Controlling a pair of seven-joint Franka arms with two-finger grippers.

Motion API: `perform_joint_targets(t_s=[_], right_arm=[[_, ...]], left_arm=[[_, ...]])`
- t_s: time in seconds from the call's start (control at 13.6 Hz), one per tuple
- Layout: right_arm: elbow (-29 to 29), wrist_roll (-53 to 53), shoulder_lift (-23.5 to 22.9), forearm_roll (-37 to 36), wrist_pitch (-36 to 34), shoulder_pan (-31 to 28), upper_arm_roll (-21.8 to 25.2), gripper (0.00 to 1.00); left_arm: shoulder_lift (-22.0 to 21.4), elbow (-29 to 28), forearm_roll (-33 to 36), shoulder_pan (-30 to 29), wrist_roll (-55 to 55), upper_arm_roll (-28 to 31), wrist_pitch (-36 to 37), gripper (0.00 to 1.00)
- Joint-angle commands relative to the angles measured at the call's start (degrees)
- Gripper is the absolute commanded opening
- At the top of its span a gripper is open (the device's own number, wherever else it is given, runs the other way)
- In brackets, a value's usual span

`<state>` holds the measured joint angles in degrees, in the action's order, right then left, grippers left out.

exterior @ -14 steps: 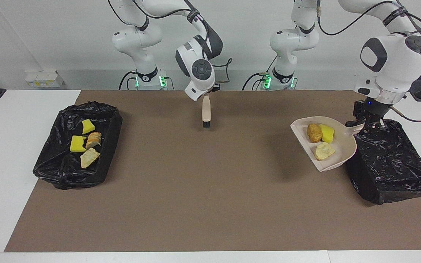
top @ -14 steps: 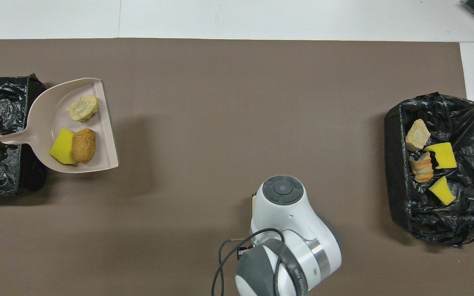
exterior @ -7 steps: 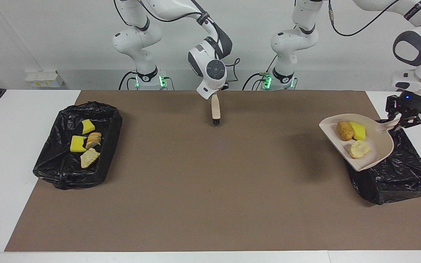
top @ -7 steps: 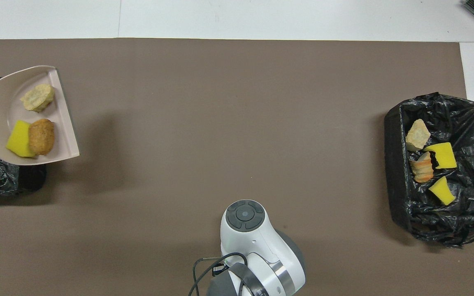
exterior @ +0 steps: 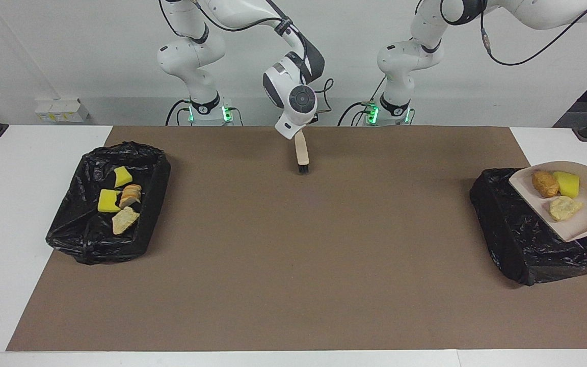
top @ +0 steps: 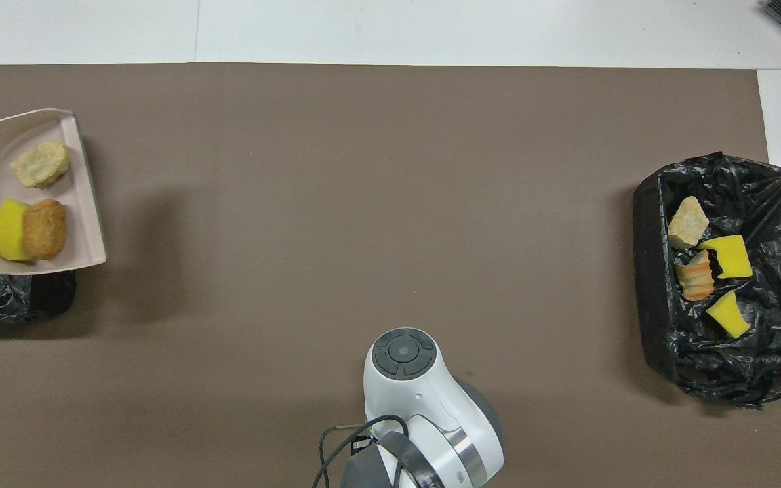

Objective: Sweep and dump trash in bin
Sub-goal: 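Tip the dustpan into the bag while the right gripper sets down the brush, then bring the empty dustpan back to the table center with the left gripper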

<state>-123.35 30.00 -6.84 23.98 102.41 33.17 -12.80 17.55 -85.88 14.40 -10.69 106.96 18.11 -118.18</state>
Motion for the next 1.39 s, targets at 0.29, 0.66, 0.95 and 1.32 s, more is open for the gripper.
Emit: perform_joint_targets(t_s=[0.29,0.66,0.95,1.32], right_arm=[[9.87,-1.43,-3.36,-1.47,-5.90,-2.84,0.41,1.00],[16.72,-5.30,-2.57,-7.51,-7.40,-14.51,0.50,1.00],[21.12,-15.48,-2.57,-14.21,-6.79,-23.30,0.50,1.00],[26.22,-24.44,-2.39,-25.36,-6.79,-30.69,0.67,1.00]], left_arm=[[1.70,0.10,19.22,6.47,-3.76,2.10,-1.27,0.00],[-0.05,0.10,25.33,6.56,-7.03,2.27,0.49,0.00],[-4.62,0.45,26.91,6.91,-7.02,1.93,4.69,0.00],[-6.82,-1.83,19.82,7.00,-12.11,-8.34,13.22,0.00]])
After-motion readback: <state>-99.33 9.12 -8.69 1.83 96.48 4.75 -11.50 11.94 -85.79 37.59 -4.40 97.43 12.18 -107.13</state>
